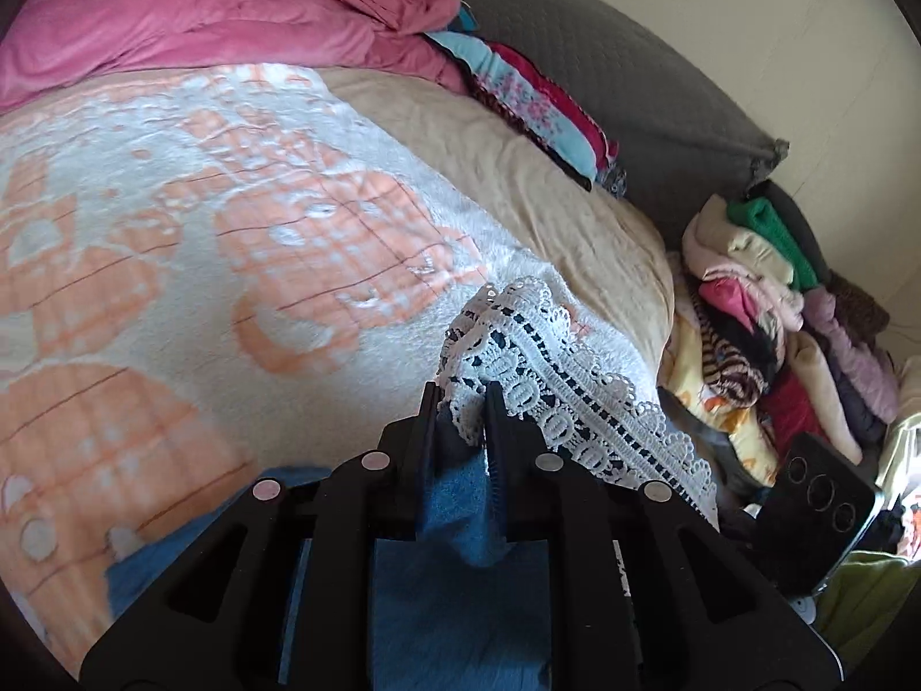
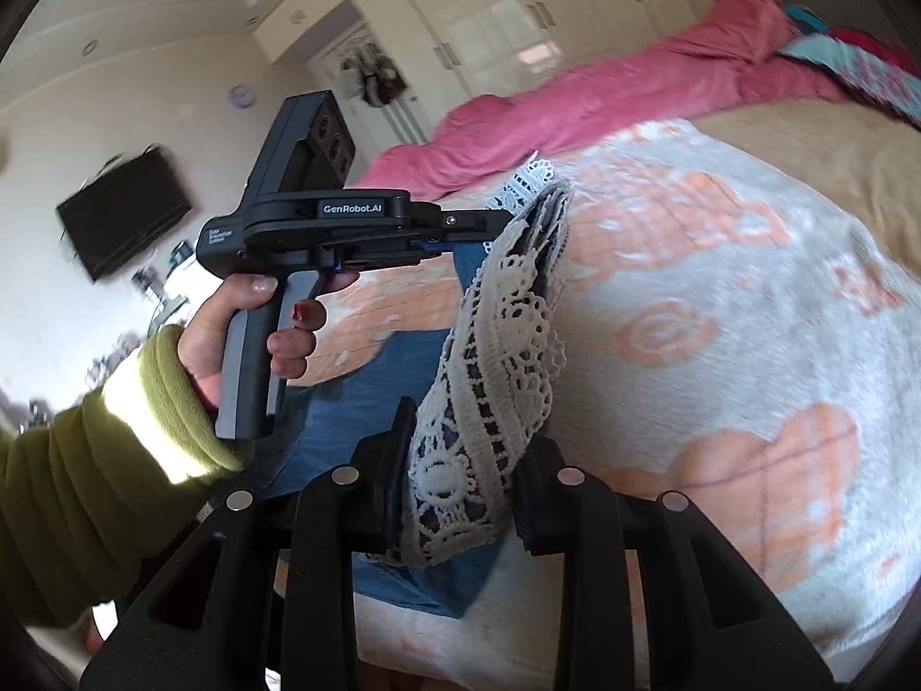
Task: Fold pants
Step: 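Grasp the lace trim with the left tool while the right tool grasps the lace beside it, then lift the lace-trimmed leg with both tools and fold it over the pants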
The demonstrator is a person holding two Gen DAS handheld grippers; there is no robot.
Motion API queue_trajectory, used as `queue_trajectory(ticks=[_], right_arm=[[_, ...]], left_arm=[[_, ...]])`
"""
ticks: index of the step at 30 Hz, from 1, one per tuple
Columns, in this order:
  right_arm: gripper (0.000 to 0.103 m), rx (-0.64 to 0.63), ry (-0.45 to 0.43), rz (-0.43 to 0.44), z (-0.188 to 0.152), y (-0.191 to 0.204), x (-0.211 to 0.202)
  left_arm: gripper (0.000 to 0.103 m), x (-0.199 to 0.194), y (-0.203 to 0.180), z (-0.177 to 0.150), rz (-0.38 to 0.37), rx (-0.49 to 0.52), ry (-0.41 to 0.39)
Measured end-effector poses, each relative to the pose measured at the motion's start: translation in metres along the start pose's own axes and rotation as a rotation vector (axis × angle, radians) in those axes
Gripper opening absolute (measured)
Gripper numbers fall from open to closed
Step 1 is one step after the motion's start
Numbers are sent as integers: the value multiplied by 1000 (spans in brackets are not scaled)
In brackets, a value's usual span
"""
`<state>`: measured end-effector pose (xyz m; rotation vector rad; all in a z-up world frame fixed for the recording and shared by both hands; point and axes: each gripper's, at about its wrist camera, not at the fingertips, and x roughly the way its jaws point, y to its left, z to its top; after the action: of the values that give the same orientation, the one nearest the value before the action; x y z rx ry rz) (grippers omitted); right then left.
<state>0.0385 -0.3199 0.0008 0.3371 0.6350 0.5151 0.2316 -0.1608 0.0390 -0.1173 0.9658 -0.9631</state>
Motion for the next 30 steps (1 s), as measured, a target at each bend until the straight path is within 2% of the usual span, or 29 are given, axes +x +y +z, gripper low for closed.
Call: queue_trajectory(ticks=[5,9,11,14,15,16,18,20,22,23,26,30], right_arm=[[28,-132,85,73,0,49,32],[28,-240,195,62,1,88,72],[30,-274,247,53,-1,102,93],[32,-366,278,38,-21,126,114],[33,-422,287,23,-33,133,120],[35,-468,303,5,-44,138,126],[39,-524,300,-7,-61,144,125],[48,-589,274,-20,-69,152,121],[60,-637,225,-40,-72,156,113],[63,-653,207,-58,-75,158,109],[64,-687,212,-93,-81,155,108],[64,-687,219,-83,-84,156,107]], left_arm=[[9,-33,23,-28,50,-62,-22],[13,-56,56,-49,122,-148,-28],[14,-72,73,-60,133,-206,-46],[40,-101,100,-79,93,-311,-137],[52,-108,106,-84,94,-341,-165],[56,-112,111,-88,92,-370,-171],[59,-115,121,-92,78,-412,-160],[62,-114,125,-96,64,-434,-152],[64,-110,129,-101,48,-459,-131],[65,-107,130,-103,57,-470,-119],[65,-101,131,-108,102,-478,-100],[63,-97,132,-110,139,-490,-89]])
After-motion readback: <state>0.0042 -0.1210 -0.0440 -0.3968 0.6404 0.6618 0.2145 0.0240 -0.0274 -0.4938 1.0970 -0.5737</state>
